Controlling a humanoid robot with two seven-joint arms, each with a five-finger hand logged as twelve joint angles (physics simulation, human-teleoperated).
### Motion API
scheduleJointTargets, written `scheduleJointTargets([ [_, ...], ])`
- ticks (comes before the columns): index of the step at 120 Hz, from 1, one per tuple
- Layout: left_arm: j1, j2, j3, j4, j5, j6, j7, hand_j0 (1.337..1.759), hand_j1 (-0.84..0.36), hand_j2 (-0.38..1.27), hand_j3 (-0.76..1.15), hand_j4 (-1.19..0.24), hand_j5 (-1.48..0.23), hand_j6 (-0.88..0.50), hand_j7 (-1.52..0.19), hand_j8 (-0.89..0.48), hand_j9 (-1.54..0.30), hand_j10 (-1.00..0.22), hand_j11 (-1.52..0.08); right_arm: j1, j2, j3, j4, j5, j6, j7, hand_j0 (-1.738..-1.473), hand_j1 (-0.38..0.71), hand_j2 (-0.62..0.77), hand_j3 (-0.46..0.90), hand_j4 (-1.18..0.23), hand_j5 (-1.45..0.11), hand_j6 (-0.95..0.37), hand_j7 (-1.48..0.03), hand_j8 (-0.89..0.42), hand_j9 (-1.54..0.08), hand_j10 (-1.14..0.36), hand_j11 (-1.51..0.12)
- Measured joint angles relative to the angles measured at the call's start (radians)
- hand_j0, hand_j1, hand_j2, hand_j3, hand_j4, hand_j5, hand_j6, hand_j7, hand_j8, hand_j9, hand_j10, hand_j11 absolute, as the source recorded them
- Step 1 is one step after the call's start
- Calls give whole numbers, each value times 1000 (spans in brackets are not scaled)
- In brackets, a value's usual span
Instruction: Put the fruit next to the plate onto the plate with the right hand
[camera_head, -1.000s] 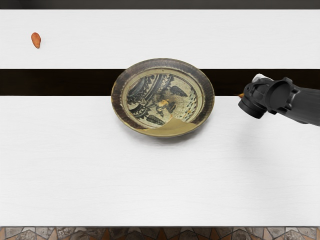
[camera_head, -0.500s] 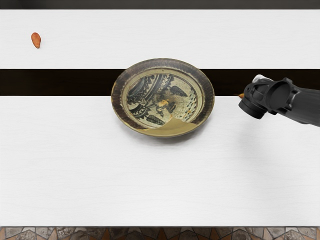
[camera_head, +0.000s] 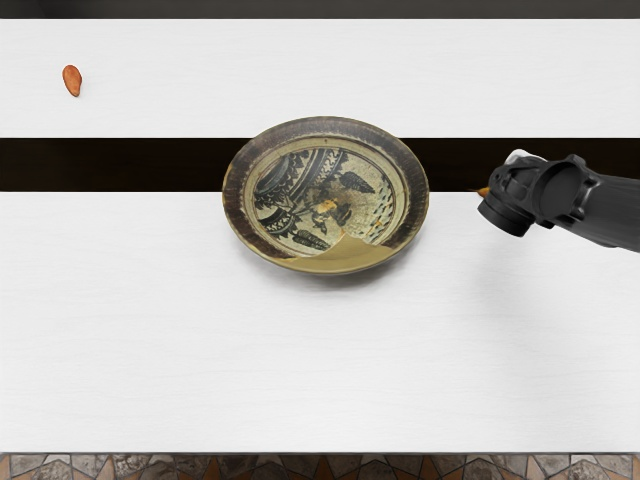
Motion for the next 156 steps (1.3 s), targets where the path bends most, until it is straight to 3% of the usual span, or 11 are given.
scheduleJointTargets([
  [121,-2,0,0,0,0,0,0,1658,349,0,0,-1,0,-1,0,-1,0,0,0,20,0,1,8,0,32,0,-1656,273,254,0,-646,-854,-545,-846,-485,-856,-603,-865],
  [156,-9,0,0,0,0,0,0,1658,349,0,0,-1,0,-1,0,-1,0,0,0,42,0,1,13,11,42,0,-1657,284,266,0,-658,-877,-532,-865,-466,-866,-587,-878],
])
